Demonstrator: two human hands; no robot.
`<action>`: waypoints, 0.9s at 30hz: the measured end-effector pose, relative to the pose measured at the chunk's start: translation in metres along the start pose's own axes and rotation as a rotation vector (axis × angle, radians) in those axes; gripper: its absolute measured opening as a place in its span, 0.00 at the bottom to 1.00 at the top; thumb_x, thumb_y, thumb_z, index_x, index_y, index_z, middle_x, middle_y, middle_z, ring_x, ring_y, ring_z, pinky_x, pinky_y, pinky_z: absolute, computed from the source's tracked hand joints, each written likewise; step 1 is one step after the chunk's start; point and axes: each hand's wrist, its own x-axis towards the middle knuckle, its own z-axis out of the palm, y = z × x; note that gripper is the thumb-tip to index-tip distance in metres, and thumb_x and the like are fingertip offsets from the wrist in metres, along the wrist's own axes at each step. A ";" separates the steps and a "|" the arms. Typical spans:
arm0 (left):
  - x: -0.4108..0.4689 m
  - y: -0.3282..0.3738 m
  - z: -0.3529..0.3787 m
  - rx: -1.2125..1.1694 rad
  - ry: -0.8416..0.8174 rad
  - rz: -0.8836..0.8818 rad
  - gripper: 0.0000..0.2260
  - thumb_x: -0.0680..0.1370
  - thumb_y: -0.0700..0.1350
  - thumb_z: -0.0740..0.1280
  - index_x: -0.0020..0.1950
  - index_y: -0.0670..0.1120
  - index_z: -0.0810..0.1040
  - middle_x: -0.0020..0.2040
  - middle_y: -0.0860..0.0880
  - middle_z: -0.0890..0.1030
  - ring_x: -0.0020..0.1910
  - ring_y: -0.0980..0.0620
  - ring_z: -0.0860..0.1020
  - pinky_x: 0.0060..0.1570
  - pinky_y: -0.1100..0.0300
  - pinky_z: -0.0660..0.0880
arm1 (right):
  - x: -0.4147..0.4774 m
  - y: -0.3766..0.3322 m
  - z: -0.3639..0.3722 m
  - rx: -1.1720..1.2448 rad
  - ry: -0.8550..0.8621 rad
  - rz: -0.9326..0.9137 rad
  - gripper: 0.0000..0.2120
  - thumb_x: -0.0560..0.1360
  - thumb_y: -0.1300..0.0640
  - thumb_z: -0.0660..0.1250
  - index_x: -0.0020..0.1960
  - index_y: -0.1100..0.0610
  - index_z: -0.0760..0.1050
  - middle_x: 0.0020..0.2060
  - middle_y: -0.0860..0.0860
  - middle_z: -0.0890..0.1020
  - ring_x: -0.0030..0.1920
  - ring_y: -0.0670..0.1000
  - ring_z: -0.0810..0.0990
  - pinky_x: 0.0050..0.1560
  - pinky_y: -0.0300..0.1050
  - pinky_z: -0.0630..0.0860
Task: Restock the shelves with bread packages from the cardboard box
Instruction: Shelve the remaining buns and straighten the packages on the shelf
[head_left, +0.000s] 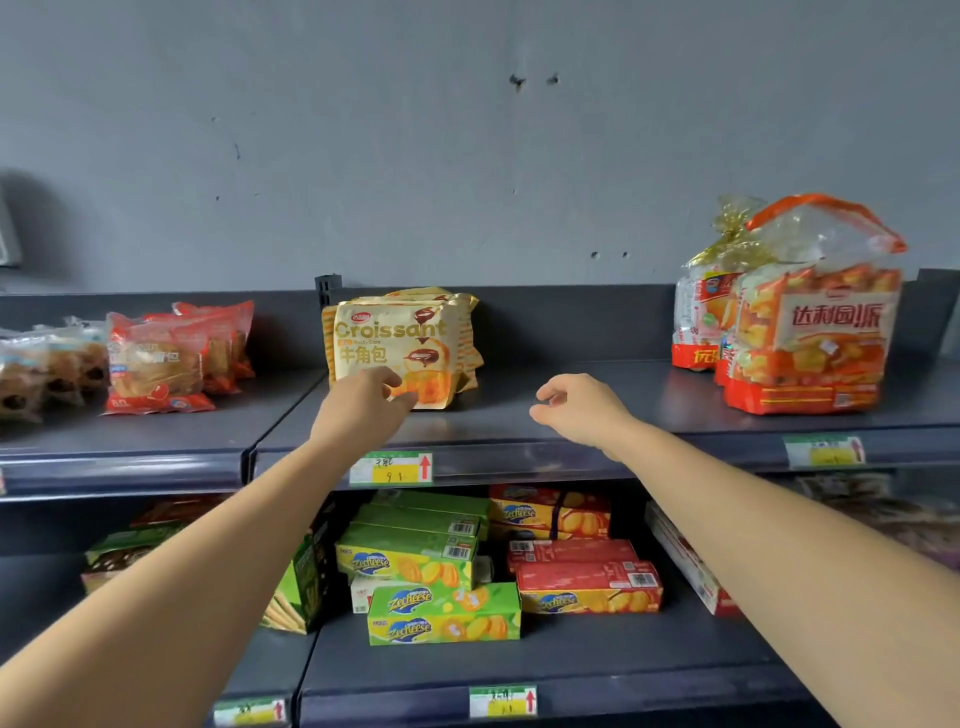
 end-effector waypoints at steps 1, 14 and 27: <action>0.000 0.009 0.003 0.014 -0.010 0.018 0.19 0.78 0.53 0.66 0.65 0.46 0.75 0.60 0.47 0.79 0.50 0.49 0.76 0.47 0.57 0.71 | -0.002 0.003 -0.006 -0.008 0.007 0.005 0.16 0.77 0.52 0.66 0.63 0.53 0.76 0.61 0.51 0.78 0.60 0.53 0.76 0.56 0.45 0.72; 0.024 0.104 0.069 0.018 -0.089 0.317 0.19 0.77 0.49 0.67 0.67 0.45 0.75 0.61 0.46 0.79 0.58 0.47 0.77 0.54 0.56 0.73 | -0.015 0.077 -0.086 -0.077 0.154 0.199 0.16 0.76 0.51 0.67 0.62 0.53 0.76 0.61 0.49 0.78 0.59 0.52 0.77 0.60 0.50 0.75; 0.008 0.229 0.164 -0.076 -0.227 0.337 0.18 0.76 0.48 0.68 0.66 0.46 0.75 0.62 0.48 0.78 0.62 0.48 0.75 0.62 0.54 0.72 | -0.039 0.200 -0.174 -0.091 0.251 0.350 0.16 0.75 0.50 0.69 0.61 0.52 0.77 0.60 0.50 0.79 0.59 0.52 0.77 0.61 0.50 0.74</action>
